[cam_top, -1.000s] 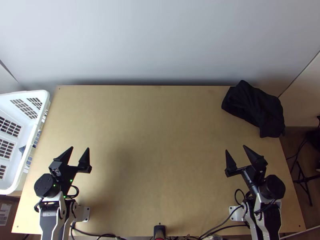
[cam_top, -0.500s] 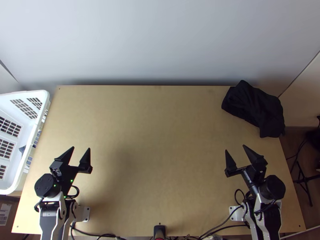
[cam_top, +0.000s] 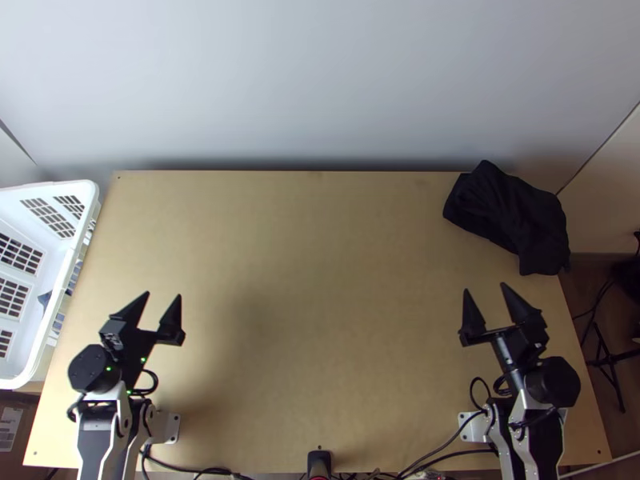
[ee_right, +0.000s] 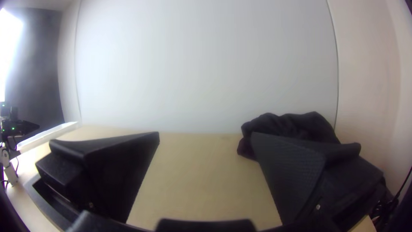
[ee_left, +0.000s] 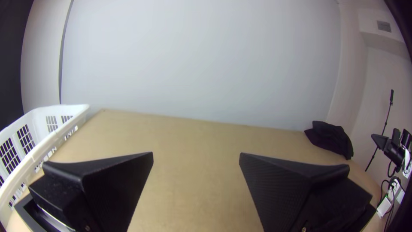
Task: Fold the t-shirt
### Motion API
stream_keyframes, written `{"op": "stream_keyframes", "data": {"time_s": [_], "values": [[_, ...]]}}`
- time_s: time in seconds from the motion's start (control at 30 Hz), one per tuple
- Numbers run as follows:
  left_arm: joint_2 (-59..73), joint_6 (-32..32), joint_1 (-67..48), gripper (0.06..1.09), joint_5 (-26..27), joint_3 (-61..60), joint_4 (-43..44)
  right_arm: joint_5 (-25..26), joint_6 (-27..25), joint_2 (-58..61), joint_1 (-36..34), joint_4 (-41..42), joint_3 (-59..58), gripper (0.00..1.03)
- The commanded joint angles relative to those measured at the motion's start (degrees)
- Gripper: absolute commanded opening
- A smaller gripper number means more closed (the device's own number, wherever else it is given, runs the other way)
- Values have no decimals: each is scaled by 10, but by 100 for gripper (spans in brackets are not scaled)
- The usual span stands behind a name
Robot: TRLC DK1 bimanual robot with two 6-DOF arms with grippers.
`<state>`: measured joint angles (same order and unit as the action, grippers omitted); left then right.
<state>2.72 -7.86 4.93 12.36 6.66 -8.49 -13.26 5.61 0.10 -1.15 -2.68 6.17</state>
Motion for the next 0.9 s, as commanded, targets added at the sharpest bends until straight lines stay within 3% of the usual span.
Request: {"op": "stream_keyframes", "data": {"time_s": [0.0,0.2,0.37,0.6,0.87], "values": [[98,27,21,103,-3,79,10,10,-12,34,-23,38,38,99],[200,34,40,103,-2,166,0,10,-15,151,-23,-11,171,99],[296,23,39,103,0,280,-108,25,-15,228,-7,-103,286,99],[348,-15,13,104,4,373,-145,44,-15,361,-14,-189,449,99],[497,-18,-10,103,6,511,-133,45,-8,579,4,-196,662,99]]}}
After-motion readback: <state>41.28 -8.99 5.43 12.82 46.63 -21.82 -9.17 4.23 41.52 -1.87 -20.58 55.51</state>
